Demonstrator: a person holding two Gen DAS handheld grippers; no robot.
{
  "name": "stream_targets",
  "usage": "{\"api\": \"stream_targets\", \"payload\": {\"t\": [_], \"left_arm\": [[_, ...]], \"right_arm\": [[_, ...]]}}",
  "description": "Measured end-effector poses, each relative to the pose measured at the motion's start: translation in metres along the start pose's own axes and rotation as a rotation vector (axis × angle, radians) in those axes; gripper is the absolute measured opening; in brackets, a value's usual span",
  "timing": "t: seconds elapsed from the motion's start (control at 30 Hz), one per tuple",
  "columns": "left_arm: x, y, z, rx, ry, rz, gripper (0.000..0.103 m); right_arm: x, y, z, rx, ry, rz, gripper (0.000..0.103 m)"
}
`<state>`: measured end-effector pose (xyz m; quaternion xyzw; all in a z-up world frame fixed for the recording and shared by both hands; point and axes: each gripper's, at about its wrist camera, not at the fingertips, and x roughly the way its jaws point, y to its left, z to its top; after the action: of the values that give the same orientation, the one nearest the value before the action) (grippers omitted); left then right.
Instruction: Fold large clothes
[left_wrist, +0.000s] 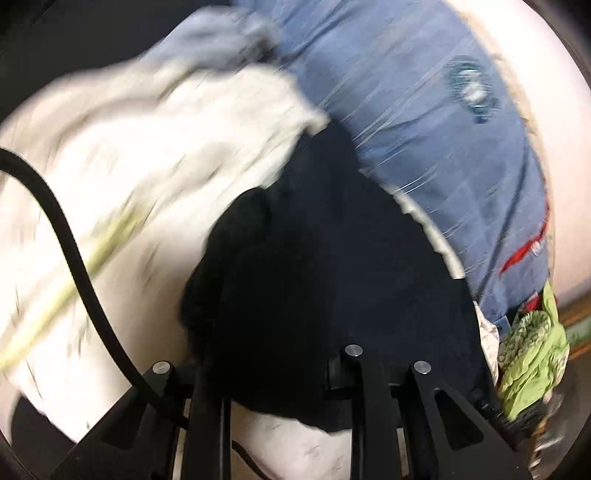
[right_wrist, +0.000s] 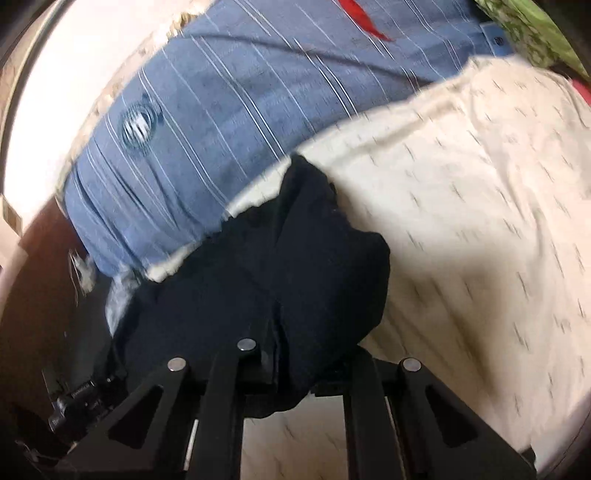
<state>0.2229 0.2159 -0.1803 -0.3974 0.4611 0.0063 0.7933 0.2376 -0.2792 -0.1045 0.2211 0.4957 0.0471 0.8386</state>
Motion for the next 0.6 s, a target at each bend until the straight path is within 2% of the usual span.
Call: {"api": "stream_targets", "payload": {"t": [0.07, 0.1, 0.13, 0.2, 0.3, 0.37, 0.4, 0.43, 0.5, 0.57, 0.6], "left_arm": [[0.003, 0.020, -0.005, -0.075, -0.005, -0.063, 0.028], [0.000, 0.020, -0.004, -0.070, 0.000, -0.061, 0.029], [-0.004, 0.018, -0.002, -0.054, -0.006, -0.047, 0.035], [-0.012, 0.022, 0.000, -0.078, -0.035, -0.020, 0.041], [-0.023, 0.030, -0.001, -0.150, -0.045, -0.041, 0.043], [-0.032, 0.026, -0.002, -0.142, -0.067, -0.042, 0.058], [-0.035, 0.024, -0.002, -0.138, -0.078, -0.068, 0.075], [-0.037, 0.022, -0.003, -0.138, -0.079, -0.105, 0.086], [-0.037, 0.017, -0.005, -0.142, -0.073, -0.130, 0.089], [-0.032, 0.013, -0.004, -0.138, -0.057, -0.084, 0.090], [-0.030, 0.010, -0.004, -0.138, -0.051, -0.062, 0.090]], "right_arm": [[0.017, -0.022, -0.018, 0.048, 0.057, -0.039, 0.013], [0.021, -0.032, -0.023, 0.079, 0.063, -0.047, 0.021], [0.022, -0.041, -0.026, 0.107, 0.065, -0.059, 0.034], [0.013, -0.048, -0.024, 0.137, 0.041, -0.079, 0.042], [-0.011, -0.047, -0.016, 0.100, -0.009, -0.143, 0.049], [-0.026, -0.042, -0.013, 0.066, -0.046, -0.203, 0.050], [-0.032, -0.040, -0.012, 0.054, -0.060, -0.213, 0.050], [-0.040, -0.037, -0.012, 0.042, -0.072, -0.210, 0.051], [-0.052, -0.025, -0.014, 0.011, -0.096, -0.189, 0.051], [-0.057, -0.004, -0.016, -0.056, -0.102, -0.134, 0.053], [-0.057, 0.008, -0.017, -0.087, -0.100, -0.105, 0.058]]}}
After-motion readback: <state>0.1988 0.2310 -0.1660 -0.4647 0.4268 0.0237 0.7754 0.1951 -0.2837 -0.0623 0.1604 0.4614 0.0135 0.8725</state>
